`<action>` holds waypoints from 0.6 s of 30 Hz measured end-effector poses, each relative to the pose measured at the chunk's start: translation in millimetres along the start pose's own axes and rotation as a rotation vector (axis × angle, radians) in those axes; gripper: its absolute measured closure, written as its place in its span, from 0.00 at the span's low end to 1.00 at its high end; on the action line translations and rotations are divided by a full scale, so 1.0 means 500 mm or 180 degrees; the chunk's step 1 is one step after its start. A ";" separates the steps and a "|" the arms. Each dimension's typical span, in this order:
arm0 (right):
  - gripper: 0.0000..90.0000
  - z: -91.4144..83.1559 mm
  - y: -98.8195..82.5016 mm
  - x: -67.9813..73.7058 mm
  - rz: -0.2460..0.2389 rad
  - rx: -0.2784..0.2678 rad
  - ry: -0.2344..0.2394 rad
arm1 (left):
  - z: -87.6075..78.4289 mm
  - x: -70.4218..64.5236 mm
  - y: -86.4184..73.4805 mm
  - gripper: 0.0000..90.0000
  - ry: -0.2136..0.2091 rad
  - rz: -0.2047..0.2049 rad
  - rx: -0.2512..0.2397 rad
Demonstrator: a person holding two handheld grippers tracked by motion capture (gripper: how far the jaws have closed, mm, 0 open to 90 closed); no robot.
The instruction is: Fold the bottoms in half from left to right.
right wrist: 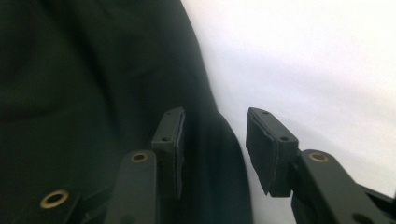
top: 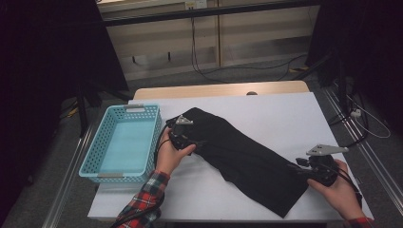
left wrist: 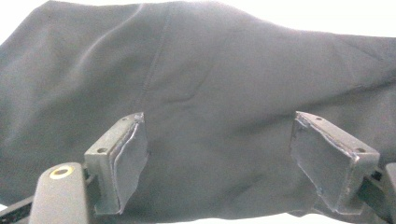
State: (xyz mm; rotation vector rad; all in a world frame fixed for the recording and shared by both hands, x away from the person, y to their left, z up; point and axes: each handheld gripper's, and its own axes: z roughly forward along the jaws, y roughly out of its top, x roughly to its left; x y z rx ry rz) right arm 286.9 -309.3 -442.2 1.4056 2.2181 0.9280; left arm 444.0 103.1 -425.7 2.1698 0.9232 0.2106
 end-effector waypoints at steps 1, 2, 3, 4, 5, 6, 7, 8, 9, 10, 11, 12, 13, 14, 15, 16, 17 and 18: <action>0.64 0.005 -0.002 -0.001 0.0015 0.0031 0.0033 | 0.001 -0.001 -0.001 0.22 -0.0003 -0.0035 -0.0014; 0.66 0.011 -0.004 -0.001 0.0040 0.0089 0.0072 | 0.002 -0.001 -0.002 0.22 0.0007 -0.0031 -0.0010; 0.71 0.012 -0.005 -0.003 0.0047 0.0050 0.0062 | 0.002 0.000 -0.001 0.22 0.0006 -0.0031 -0.0007; 0.79 0.010 -0.004 -0.006 0.0060 0.0081 0.0068 | 0.001 0.000 -0.001 0.22 -0.0006 -0.0033 -0.0006; 0.91 0.005 -0.002 -0.011 0.0084 0.0101 0.0030 | 0.001 0.001 -0.001 0.22 0.0000 -0.0028 -0.0007; 0.99 0.002 -0.002 -0.014 0.0113 0.0109 0.0008 | 0.001 0.001 -0.001 0.22 -0.0002 -0.0027 -0.0006; 0.99 0.000 -0.001 -0.021 0.0179 0.0090 0.0059 | 0.000 0.002 0.000 0.22 0.0004 -0.0008 -0.0008; 0.99 -0.004 0.000 -0.028 0.0264 0.0037 0.0107 | 0.000 0.001 0.000 0.22 0.0010 -0.0007 -0.0013; 0.99 -0.007 0.001 -0.033 0.0277 0.0016 0.0117 | -0.001 0.001 0.000 0.22 0.0018 0.0002 -0.0009; 0.99 -0.012 0.002 -0.039 0.0323 -0.0021 0.0116 | -0.001 0.001 0.000 0.22 0.0005 -0.0009 -0.0014; 1.00 -0.019 0.004 -0.046 0.0353 -0.0056 0.0138 | 0.000 0.000 0.000 0.22 -0.0008 -0.0034 -0.0017; 1.00 -0.021 0.004 -0.050 0.0360 -0.0054 0.0156 | -0.001 0.000 0.000 0.22 -0.0003 -0.0025 -0.0014; 1.00 -0.024 0.003 -0.054 0.0390 -0.0073 0.0135 | -0.001 0.000 0.000 0.22 -0.0007 -0.0027 -0.0016; 1.00 -0.025 0.002 -0.057 0.0382 -0.0064 0.0119 | -0.001 0.001 0.000 0.22 0.0008 -0.0004 -0.0012; 1.00 -0.024 0.000 -0.060 0.0372 -0.0030 0.0120 | -0.001 0.001 0.000 0.22 0.0005 -0.0003 -0.0008; 1.00 -0.024 -0.001 -0.062 0.0375 -0.0019 0.0095 | -0.001 0.001 0.000 0.22 -0.0011 -0.0025 -0.0011; 1.00 -0.023 -0.002 -0.064 0.0374 0.0013 0.0085 | -0.002 0.001 0.000 0.22 -0.0011 -0.0036 -0.0020; 1.00 -0.024 -0.004 -0.068 0.0392 0.0023 0.0075 | -0.002 0.001 0.000 0.22 -0.0015 -0.0028 -0.0019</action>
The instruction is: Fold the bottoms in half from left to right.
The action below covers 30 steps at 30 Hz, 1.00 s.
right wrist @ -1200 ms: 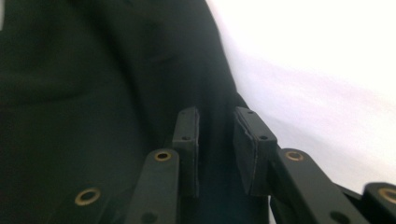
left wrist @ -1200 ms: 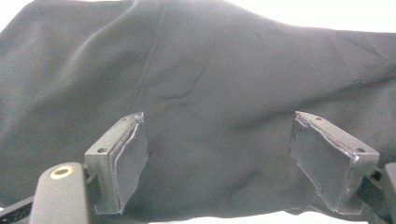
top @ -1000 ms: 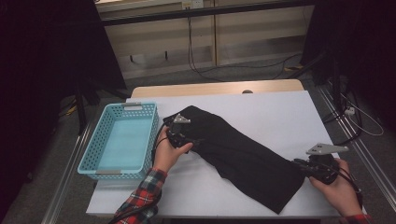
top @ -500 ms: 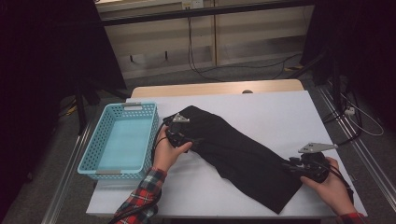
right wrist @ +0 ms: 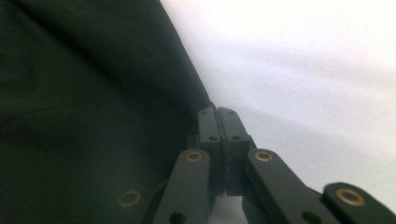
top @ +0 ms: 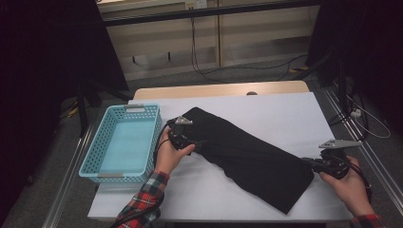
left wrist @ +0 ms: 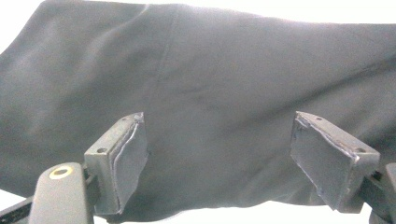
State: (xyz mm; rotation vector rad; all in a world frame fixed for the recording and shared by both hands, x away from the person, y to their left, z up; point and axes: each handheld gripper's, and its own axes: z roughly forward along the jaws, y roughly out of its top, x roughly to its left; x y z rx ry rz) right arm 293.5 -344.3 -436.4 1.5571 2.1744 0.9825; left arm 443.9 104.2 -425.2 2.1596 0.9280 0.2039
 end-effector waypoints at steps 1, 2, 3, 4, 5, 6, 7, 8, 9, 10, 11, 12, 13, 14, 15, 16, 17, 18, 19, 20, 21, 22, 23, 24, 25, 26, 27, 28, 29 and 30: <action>1.00 -0.001 0.000 -0.003 0.0009 -0.0011 0.0010 | -0.001 0.000 0.000 0.22 -0.0011 -0.0009 0.0004; 1.00 -0.003 -0.001 -0.009 0.0028 -0.0018 0.0008 | -0.002 0.001 0.000 0.22 -0.0004 -0.0007 -0.0002; 1.00 -0.005 -0.002 -0.011 0.0018 -0.0029 -0.0038 | -0.002 0.001 0.000 0.22 0.0001 -0.0014 -0.0007; 1.00 -0.008 -0.002 -0.015 -0.0002 -0.0020 -0.0078 | -0.004 0.002 0.001 0.22 -0.0011 -0.0018 -0.0003; 1.00 -0.011 -0.002 -0.017 0.0004 -0.0015 -0.0101 | -0.004 0.003 0.000 0.22 -0.0005 -0.0016 -0.0005; 1.00 -0.014 -0.002 -0.021 0.0011 -0.0032 -0.0117 | -0.004 0.003 0.000 0.22 0.0006 -0.0020 -0.0011; 1.00 -0.017 -0.002 -0.024 0.0024 -0.0023 -0.0105 | -0.004 0.004 -0.001 0.22 0.0008 -0.0021 -0.0011; 1.00 -0.020 -0.001 -0.027 0.0025 -0.0051 -0.0139 | -0.004 0.004 -0.001 0.21 0.0009 -0.0015 -0.0008; 1.00 -0.022 -0.001 -0.030 0.0019 -0.0056 -0.0170 | -0.004 0.005 -0.002 0.22 0.0004 -0.0016 -0.0003; 1.00 -0.023 -0.001 -0.032 0.0017 -0.0041 -0.0176 | -0.004 0.005 -0.002 0.21 0.0001 -0.0029 -0.0004; 0.99 -0.023 -0.002 -0.035 0.0042 -0.0025 -0.0185 | -0.005 0.005 -0.002 0.21 0.0006 -0.0030 -0.0004; 0.98 -0.020 -0.006 -0.037 0.0075 -0.0030 -0.0189 | -0.005 0.005 -0.002 0.21 0.0007 -0.0016 -0.0002; 0.96 -0.017 -0.008 -0.036 0.0041 -0.0036 -0.0200 | -0.005 0.005 -0.002 0.21 0.0010 -0.0016 -0.0006; 0.89 -0.015 -0.010 -0.035 0.0005 -0.0047 -0.0250 | -0.006 0.005 -0.001 0.21 0.0015 0.0001 -0.0005; 0.82 -0.013 -0.010 -0.030 0.0014 -0.0044 -0.0314 | -0.006 0.004 -0.001 0.21 -0.0001 -0.0025 -0.0007; 0.81 -0.012 -0.010 -0.028 0.0014 -0.0061 -0.0309 | -0.006 0.003 -0.001 0.21 -0.0002 -0.0026 -0.0010; 0.77 -0.014 -0.006 -0.019 -0.0018 -0.0119 -0.0295 | -0.006 0.002 -0.001 0.21 -0.0018 -0.0023 0.0007; 0.74 -0.016 -0.002 -0.009 -0.0073 -0.0175 -0.0289 | -0.005 0.001 -0.001 0.21 -0.0009 -0.0024 -0.0004; 0.70 -0.017 0.003 0.000 -0.0099 -0.0204 -0.0276 | -0.003 0.001 -0.001 0.21 -0.0006 -0.0022 -0.0002; 0.69 -0.018 0.010 0.016 -0.0153 -0.0241 -0.0237 | -0.002 0.001 -0.001 0.21 -0.0013 -0.0009 0.0011; 0.69 -0.016 0.015 0.030 -0.0216 -0.0261 -0.0155 | -0.001 0.001 -0.001 0.21 -0.0023 -0.0013 0.0022; 0.68 -0.013 0.018 0.041 -0.0252 -0.0278 -0.0089 | 0.000 0.001 -0.002 0.21 -0.0015 -0.0011 0.0027; 0.67 -0.005 0.022 0.058 -0.0297 -0.0265 -0.0011 | 0.001 0.001 -0.002 0.20 -0.0010 -0.0010 0.0029; 0.67 0.002 0.024 0.072 -0.0335 -0.0250 0.0069 | 0.001 0.002 -0.002 0.19 -0.0002 -0.0006 0.0034; 0.67 0.010 0.026 0.085 -0.0381 -0.0244 0.0151 | 0.000 0.002 -0.002 0.18 0.0011 0.0018 0.0050; 0.66 0.019 0.028 0.098 -0.0390 -0.0225 0.0234 | -0.002 0.003 -0.002 0.17 0.0038 0.0048 0.0058; 0.66 0.027 0.029 0.110 -0.0426 -0.0211 0.0298 | -0.002 0.004 -0.002 0.17 0.0054 0.0057 0.0053; 0.66 0.033 0.030 0.119 -0.0441 -0.0201 0.0341 | -0.003 0.004 -0.002 0.16 0.0040 0.0026 0.0039; 0.66 0.043 0.031 0.132 -0.0464 -0.0179 0.0414 | -0.005 0.006 -0.002 0.16 0.0027 0.0023 0.0032; 0.66 0.049 0.033 0.142 -0.0495 -0.0167 0.0457 | -0.006 0.007 -0.002 0.16 0.0043 0.0018 0.0028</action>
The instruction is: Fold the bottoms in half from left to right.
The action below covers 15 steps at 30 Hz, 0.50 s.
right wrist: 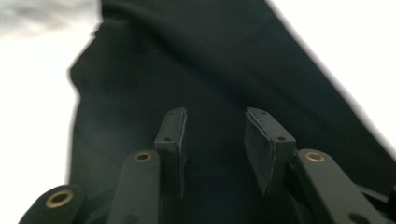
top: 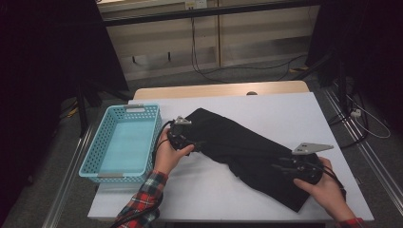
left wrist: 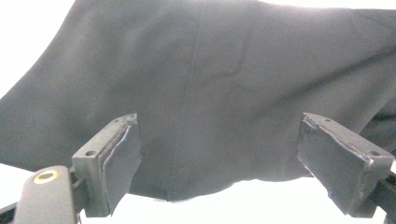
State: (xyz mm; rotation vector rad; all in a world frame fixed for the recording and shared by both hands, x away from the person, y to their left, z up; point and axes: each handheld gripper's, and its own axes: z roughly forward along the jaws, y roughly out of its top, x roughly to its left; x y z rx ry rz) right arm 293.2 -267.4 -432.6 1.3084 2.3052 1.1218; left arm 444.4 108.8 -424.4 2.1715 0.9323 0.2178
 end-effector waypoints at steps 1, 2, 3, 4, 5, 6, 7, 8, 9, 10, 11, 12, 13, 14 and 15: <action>0.66 0.007 0.003 0.009 -0.0027 -0.0006 0.0027 | -0.001 0.001 0.000 0.16 0.0012 0.0028 0.0001; 0.66 0.012 0.006 0.016 -0.0065 -0.0006 0.0040 | -0.002 0.001 -0.001 0.16 0.0017 0.0025 -0.0010; 0.66 0.019 0.010 0.026 -0.0132 -0.0003 0.0076 | -0.001 -0.001 -0.002 0.16 -0.0001 -0.0006 -0.0013; 0.66 0.024 0.015 0.035 -0.0156 -0.0006 0.0105 | -0.002 -0.001 -0.003 0.16 -0.0002 0.0004 -0.0006; 0.66 0.029 0.019 0.042 -0.0178 -0.0021 0.0142 | -0.002 -0.001 -0.004 0.16 -0.0004 0.0020 -0.0010; 0.66 0.032 0.022 0.048 -0.0186 -0.0030 0.0162 | -0.002 -0.002 -0.005 0.16 -0.0014 0.0016 0.0002; 0.66 0.039 0.027 0.056 -0.0229 -0.0042 0.0183 | -0.002 -0.002 -0.006 0.16 -0.0013 0.0019 -0.0001; 0.66 0.044 0.029 0.061 -0.0254 -0.0048 0.0196 | -0.004 -0.003 -0.007 0.16 -0.0006 0.0025 -0.0007; 0.66 0.051 0.033 0.069 -0.0279 -0.0045 0.0232 | -0.005 -0.004 -0.008 0.16 -0.0011 0.0008 -0.0008; 0.66 0.057 0.036 0.075 -0.0308 -0.0036 0.0273 | -0.006 -0.005 -0.008 0.16 -0.0010 0.0006 -0.0010; 0.67 0.062 0.037 0.079 -0.0332 -0.0029 0.0294 | -0.008 -0.004 -0.009 0.16 -0.0001 0.0024 -0.0013; 0.67 0.067 0.040 0.085 -0.0360 -0.0018 0.0325 | -0.010 -0.004 -0.010 0.16 0.0002 0.0032 -0.0010; 0.68 0.072 0.042 0.090 -0.0386 -0.0009 0.0344 | -0.012 -0.003 -0.011 0.15 0.0009 0.0041 -0.0006; 0.69 0.076 0.044 0.096 -0.0408 -0.0009 0.0370 | -0.012 -0.004 -0.013 0.15 0.0005 0.0022 -0.0011; 0.73 0.080 0.046 0.101 -0.0421 -0.0002 0.0408 | -0.013 -0.004 -0.014 0.15 -0.0004 0.0011 0.0008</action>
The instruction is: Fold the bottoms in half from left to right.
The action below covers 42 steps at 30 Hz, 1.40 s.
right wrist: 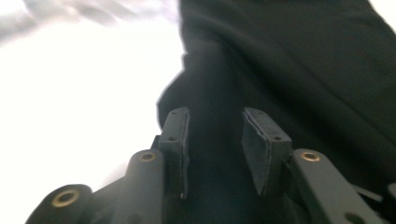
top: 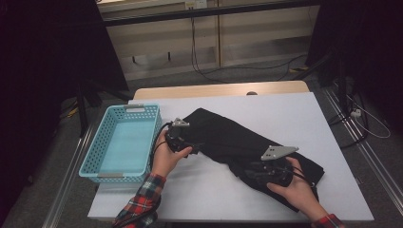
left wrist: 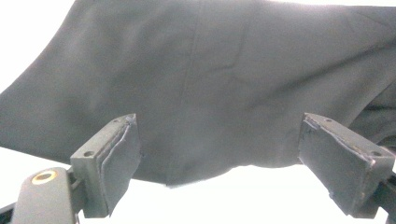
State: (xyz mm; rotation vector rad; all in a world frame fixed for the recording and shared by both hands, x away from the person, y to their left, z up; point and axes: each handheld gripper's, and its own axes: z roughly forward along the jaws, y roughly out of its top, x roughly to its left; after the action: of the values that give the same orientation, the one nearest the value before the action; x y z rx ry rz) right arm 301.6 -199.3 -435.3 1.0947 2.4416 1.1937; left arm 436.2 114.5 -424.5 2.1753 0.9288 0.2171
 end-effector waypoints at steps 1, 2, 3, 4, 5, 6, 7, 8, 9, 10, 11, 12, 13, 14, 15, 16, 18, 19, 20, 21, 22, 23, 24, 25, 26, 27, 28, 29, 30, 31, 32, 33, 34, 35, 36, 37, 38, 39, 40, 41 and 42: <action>0.77 0.005 0.003 0.005 -0.0010 0.0020 0.0056 | -0.002 0.001 -0.001 0.15 0.0018 0.0030 0.0001; 0.80 0.010 0.006 0.009 -0.0032 0.0004 0.0100 | -0.002 0.000 -0.003 0.15 0.0004 0.0013 0.0002; 0.82 0.013 0.009 0.013 -0.0026 -0.0028 0.0145 | -0.003 0.000 -0.004 0.15 0.0005 0.0012 0.0013; 0.84 0.016 0.012 0.017 -0.0027 -0.0069 0.0186 | -0.004 0.000 -0.004 0.15 0.0012 0.0025 0.0016; 0.84 0.019 0.014 0.020 -0.0023 -0.0088 0.0218 | -0.005 0.000 -0.005 0.15 0.0004 0.0012 0.0015; 0.84 0.023 0.017 0.026 -0.0042 -0.0087 0.0261 | -0.006 0.000 -0.005 0.15 0.0020 0.0026 0.0011; 0.86 0.028 0.019 0.031 -0.0078 -0.0070 0.0291 | -0.007 0.001 -0.005 0.15 -0.0002 0.0021 0.0022; 0.86 0.034 0.020 0.036 -0.0106 -0.0029 0.0311 | -0.008 0.001 -0.005 0.15 0.0013 0.0032 0.0017; 0.86 0.039 0.020 0.040 -0.0136 0.0005 0.0310 | -0.008 0.001 -0.005 0.15 0.0011 0.0032 0.0018; 0.86 0.045 0.019 0.043 -0.0173 0.0045 0.0303 | -0.008 0.001 -0.006 0.15 0.0001 0.0016 0.0018; 0.84 0.053 0.016 0.045 -0.0201 0.0078 0.0280 | -0.009 0.001 -0.006 0.15 0.0013 0.0015 0.0010; 0.82 0.058 0.014 0.045 -0.0247 0.0107 0.0203 | -0.009 0.000 -0.006 0.15 0.0020 0.0016 0.0010; 0.81 0.060 0.013 0.045 -0.0296 0.0137 0.0139 | -0.008 0.001 -0.007 0.15 0.0021 0.0010 0.0007; 0.80 0.063 0.011 0.043 -0.0331 0.0171 0.0087 | -0.007 0.001 -0.008 0.15 0.0026 0.0003 0.0006; 0.78 0.065 0.008 0.039 -0.0331 0.0174 0.0054 | -0.006 0.002 -0.008 0.15 0.0035 0.0023 0.0017; 0.78 0.066 0.006 0.035 -0.0336 0.0157 0.0050 | -0.005 0.001 -0.008 0.15 0.0000 -0.0014 0.0032; 0.78 0.066 0.003 0.030 -0.0320 0.0118 0.0079 | -0.005 0.001 -0.008 0.15 0.0001 -0.0012 0.0034; 0.78 0.067 0.002 0.030 -0.0337 0.0117 0.0083 | -0.004 0.000 -0.008 0.15 0.0015 -0.0006 0.0017; 0.78 0.068 0.001 0.030 -0.0351 0.0106 0.0078 | -0.004 0.000 -0.007 0.15 0.0008 -0.0013 0.0005; 0.74 0.070 0.001 0.031 -0.0377 0.0101 0.0091 | -0.004 -0.001 -0.007 0.15 0.0010 -0.0025 -0.0006; 0.70 0.071 0.001 0.035 -0.0421 0.0114 0.0113 | -0.005 -0.001 -0.006 0.15 0.0021 -0.0024 -0.0009; 0.65 0.072 0.001 0.039 -0.0457 0.0127 0.0133 | -0.005 0.000 -0.006 0.15 0.0037 -0.0002 -0.0010; 0.67 0.073 0.002 0.045 -0.0507 0.0143 0.0092 | -0.005 0.000 -0.006 0.15 0.0035 -0.0005 -0.0012; 0.71 0.073 0.002 0.047 -0.0564 0.0156 0.0041 | -0.005 0.000 -0.006 0.15 0.0028 -0.0035 -0.0019; 0.75 0.074 0.003 0.048 -0.0549 0.0154 0.0012 | -0.004 0.000 -0.006 0.15 0.0031 -0.0033 -0.0012; 0.78 0.074 0.003 0.046 -0.0539 0.0147 0.0000 | -0.004 0.001 -0.006 0.15 0.0037 -0.0035 -0.0014; 0.80 0.074 0.002 0.045 -0.0544 0.0139 0.0005 | -0.004 0.001 -0.006 0.15 0.0037 -0.0035 -0.0013; 0.86 0.073 0.002 0.043 -0.0555 0.0134 -0.0004 | -0.003 0.001 -0.006 0.15 0.0034 -0.0031 -0.0013; 0.92 0.072 0.002 0.042 -0.0576 0.0140 -0.0037 | -0.003 0.001 -0.005 0.15 0.0032 -0.0029 -0.0015; 0.95 0.071 0.001 0.041 -0.0567 0.0135 -0.0052 | -0.003 0.001 -0.005 0.15 0.0030 -0.0016 -0.0014; 0.96 0.070 0.001 0.040 -0.0559 0.0137 -0.0059 | -0.002 -0.001 -0.005 0.15 0.0018 -0.0038 -0.0014; 0.97 0.067 0.002 0.039 -0.0565 0.0144 -0.0057 | -0.003 0.000 -0.004 0.16 0.0013 -0.0025 -0.0012; 0.97 0.063 0.003 0.038 -0.0528 0.0152 -0.0045 | -0.004 0.000 -0.004 0.16 0.0032 -0.0008 -0.0018; 0.97 0.059 0.003 0.037 -0.0493 0.0136 -0.0007 | -0.005 0.000 -0.004 0.16 0.0029 -0.0024 -0.0029; 0.97 0.049 0.005 0.035 -0.0426 0.0086 0.0094 | -0.005 0.000 -0.004 0.16 0.0024 -0.0040 -0.0041; 0.97 0.039 0.007 0.035 -0.0396 0.0038 0.0129 | -0.006 0.001 -0.004 0.16 0.0027 -0.0046 -0.0048; 0.97 0.031 0.008 0.036 -0.0394 0.0016 0.0147 | -0.007 0.005 -0.004 0.16 0.0050 -0.0018 -0.0045; 0.97 0.020 0.008 0.037 -0.0376 -0.0009 0.0197 | -0.006 0.005 -0.004 0.16 0.0040 -0.0046 -0.0046; 0.97 0.015 0.006 0.038 -0.0353 -0.0032 0.0229 | -0.006 0.006 -0.004 0.16 0.0040 -0.0061 -0.0038; 0.97 0.011 0.002 0.040 -0.0332 -0.0033 0.0267 | -0.004 0.008 -0.005 0.16 0.0045 -0.0060 -0.0040; 0.97 0.010 -0.003 0.045 -0.0305 -0.0016 0.0327 | -0.004 0.008 -0.004 0.16 0.0047 -0.0062 -0.0031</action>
State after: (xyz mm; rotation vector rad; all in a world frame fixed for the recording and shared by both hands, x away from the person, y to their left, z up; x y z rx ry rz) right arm 287.4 -181.3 -437.0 0.9251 2.5339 1.2547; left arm 437.3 119.5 -425.3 2.1574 0.9549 0.2283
